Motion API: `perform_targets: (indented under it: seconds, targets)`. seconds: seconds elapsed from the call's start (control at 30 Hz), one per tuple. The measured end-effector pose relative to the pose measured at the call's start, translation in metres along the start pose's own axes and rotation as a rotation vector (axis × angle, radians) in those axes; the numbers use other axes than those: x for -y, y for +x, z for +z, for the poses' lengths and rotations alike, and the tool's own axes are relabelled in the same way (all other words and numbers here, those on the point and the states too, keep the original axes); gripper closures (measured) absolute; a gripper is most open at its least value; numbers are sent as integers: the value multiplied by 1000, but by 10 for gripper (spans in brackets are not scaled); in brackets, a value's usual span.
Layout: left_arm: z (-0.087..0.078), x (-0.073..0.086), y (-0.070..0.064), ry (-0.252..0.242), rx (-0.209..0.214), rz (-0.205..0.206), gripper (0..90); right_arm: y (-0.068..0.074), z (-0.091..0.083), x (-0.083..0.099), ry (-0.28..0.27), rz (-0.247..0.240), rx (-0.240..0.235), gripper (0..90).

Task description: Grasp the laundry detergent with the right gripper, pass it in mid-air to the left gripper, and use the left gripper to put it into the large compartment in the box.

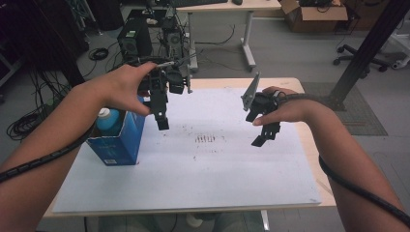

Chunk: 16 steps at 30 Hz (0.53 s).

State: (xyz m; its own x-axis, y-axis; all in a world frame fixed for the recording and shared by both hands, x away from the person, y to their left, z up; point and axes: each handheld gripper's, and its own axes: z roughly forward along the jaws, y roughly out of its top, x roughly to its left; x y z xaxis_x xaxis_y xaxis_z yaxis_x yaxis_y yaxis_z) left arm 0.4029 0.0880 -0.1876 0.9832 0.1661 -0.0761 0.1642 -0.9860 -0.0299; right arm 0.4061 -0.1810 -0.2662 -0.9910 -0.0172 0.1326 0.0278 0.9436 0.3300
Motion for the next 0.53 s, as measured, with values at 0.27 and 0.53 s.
perform_targets:
  seconds: [0.27,0.53]
  targets:
    - [0,-4,1,1,1,10,2,0,1,3,-7,5,-3,29]
    - [1,-2,3,-23,12,-2,2,1,2,0,-9,-8,-2,32]
